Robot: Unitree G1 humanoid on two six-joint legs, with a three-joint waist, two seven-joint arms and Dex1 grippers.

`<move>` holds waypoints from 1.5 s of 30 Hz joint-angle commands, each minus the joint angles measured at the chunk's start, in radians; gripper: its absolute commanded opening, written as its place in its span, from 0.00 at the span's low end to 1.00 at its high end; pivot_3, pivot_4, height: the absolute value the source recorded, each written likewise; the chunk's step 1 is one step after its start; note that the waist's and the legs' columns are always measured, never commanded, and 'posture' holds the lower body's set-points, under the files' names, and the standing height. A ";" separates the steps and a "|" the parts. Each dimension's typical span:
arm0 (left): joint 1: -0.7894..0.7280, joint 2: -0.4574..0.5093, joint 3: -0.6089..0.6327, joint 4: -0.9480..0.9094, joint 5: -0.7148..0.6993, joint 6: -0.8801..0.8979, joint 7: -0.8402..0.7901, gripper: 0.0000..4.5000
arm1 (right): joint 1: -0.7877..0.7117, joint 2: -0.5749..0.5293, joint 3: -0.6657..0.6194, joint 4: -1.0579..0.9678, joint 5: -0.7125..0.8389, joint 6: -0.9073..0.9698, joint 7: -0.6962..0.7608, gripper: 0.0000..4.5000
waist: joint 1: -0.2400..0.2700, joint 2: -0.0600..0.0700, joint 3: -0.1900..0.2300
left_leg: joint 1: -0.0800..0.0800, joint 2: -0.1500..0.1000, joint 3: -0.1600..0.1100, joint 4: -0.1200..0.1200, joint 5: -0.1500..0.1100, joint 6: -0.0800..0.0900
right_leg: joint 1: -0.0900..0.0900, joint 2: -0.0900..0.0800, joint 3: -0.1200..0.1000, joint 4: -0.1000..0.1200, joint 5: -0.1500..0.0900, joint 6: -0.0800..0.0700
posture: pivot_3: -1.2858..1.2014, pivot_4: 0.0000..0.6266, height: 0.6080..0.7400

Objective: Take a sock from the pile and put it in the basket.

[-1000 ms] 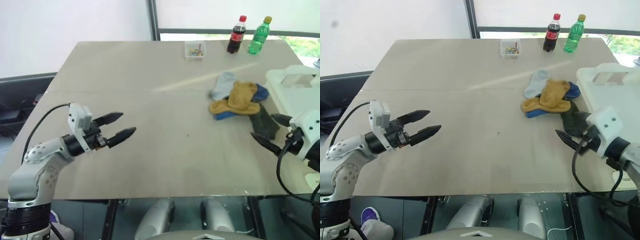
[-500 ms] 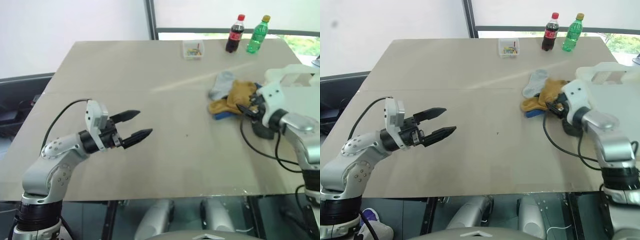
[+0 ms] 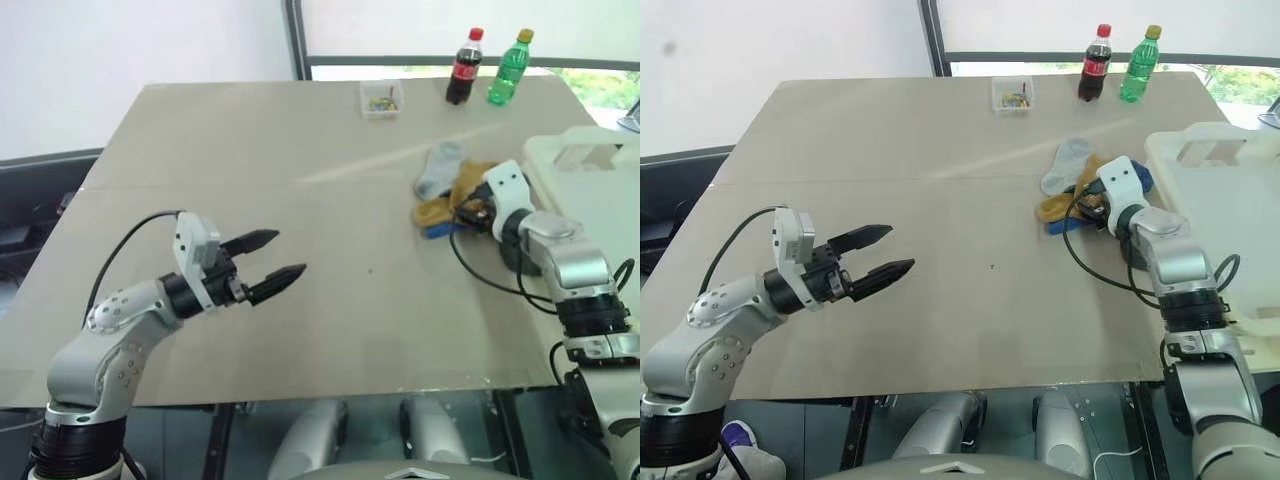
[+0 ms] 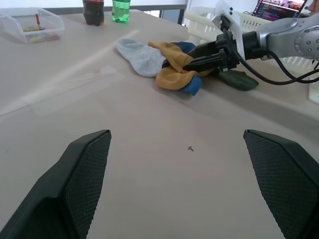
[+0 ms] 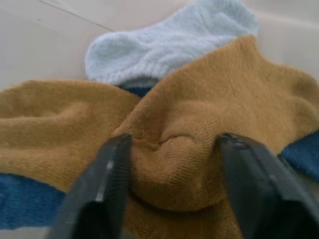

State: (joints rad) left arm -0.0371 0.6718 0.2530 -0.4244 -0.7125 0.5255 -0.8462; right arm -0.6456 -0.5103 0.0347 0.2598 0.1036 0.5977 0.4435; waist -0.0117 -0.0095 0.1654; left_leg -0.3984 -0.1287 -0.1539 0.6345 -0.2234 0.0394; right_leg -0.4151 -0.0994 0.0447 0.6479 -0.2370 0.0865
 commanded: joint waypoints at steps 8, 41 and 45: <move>0.016 0.000 0.044 -0.052 -0.021 -0.019 0.018 1.00 | -0.036 0.022 -0.056 -0.043 0.017 0.007 -0.017 0.01 | -0.001 0.000 0.000 | 0.000 0.000 0.000 0.000 0.000 0.000 | 0.000 0.000 0.000 0.000 0.000 0.000 | 0.52 0.24 1.00; 0.022 0.022 0.054 0.050 0.003 -0.052 -0.019 1.00 | 0.051 0.282 -0.004 -0.669 0.510 0.849 -0.060 0.01 | -0.004 0.001 0.000 | 0.000 0.000 0.000 -0.001 -0.002 0.003 | -0.003 0.000 0.001 0.003 0.000 0.000 | 0.52 0.24 1.00; 0.048 0.041 0.060 0.071 0.000 -0.045 -0.054 1.00 | 0.043 0.301 0.110 -0.661 0.536 0.818 -0.004 0.01 | -0.007 0.001 0.000 | 0.000 0.001 0.001 -0.001 -0.002 0.003 | -0.003 0.001 0.001 0.003 0.000 0.000 | 0.52 0.24 1.00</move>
State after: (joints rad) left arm 0.0052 0.6969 0.2781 -0.3482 -0.7087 0.4924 -0.8807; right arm -0.5818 -0.2201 0.1085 -0.3721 0.6083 1.4390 0.4057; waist -0.0188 -0.0084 0.1657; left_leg -0.3986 -0.1282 -0.1534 0.6338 -0.2259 0.0426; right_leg -0.4186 -0.0985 0.0461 0.6510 -0.2370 0.0860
